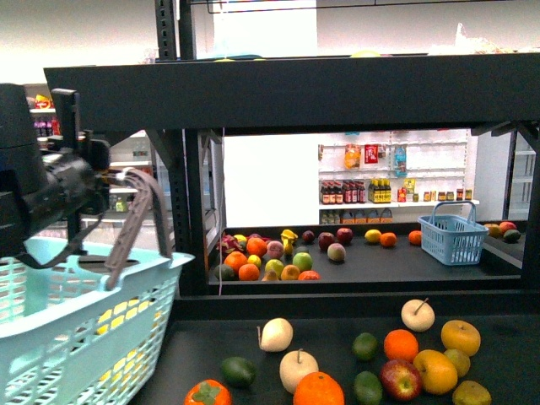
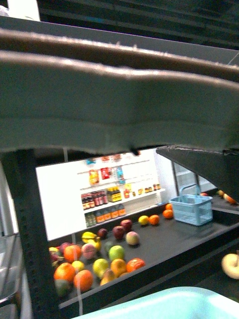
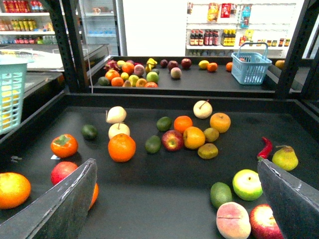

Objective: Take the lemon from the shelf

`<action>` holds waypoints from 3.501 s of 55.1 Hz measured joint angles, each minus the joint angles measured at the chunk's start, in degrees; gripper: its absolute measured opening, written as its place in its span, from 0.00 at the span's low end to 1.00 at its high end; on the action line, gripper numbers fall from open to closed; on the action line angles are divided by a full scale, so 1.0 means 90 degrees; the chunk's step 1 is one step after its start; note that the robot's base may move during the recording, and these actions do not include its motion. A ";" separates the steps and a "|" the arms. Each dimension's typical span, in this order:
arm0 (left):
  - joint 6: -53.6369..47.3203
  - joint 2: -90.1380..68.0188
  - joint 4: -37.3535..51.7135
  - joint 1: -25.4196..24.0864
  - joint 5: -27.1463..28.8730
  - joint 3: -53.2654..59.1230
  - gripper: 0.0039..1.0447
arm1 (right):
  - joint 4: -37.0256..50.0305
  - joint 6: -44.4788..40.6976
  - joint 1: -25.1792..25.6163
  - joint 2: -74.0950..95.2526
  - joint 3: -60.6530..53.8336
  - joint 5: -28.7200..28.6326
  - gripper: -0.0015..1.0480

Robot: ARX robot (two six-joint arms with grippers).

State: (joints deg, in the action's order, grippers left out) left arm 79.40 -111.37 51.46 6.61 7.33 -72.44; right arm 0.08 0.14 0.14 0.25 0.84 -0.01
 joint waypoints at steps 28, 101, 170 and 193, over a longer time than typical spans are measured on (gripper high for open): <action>0.0437 0.0012 0.1171 -0.1586 -0.1263 0.0163 0.06 | 0.0000 0.0000 0.0000 0.0000 0.0000 0.0000 0.93; 0.0945 -0.1426 0.2951 -0.2662 -0.2193 0.0374 0.38 | 0.0000 0.0000 0.0000 0.0000 0.0000 0.0000 0.93; -0.0287 0.0440 0.1049 -0.2761 -0.2652 0.1564 0.93 | 0.0000 0.0000 0.0000 0.0000 0.0000 -0.0002 0.93; -0.0984 0.1234 0.0046 -0.2912 -0.2798 0.1802 0.93 | 0.0000 0.0000 0.0000 0.0000 0.0000 -0.0002 0.93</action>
State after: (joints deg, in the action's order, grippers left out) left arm 70.54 -100.27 51.88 -19.59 -17.85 -56.23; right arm 0.08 0.14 0.14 0.25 0.84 -0.03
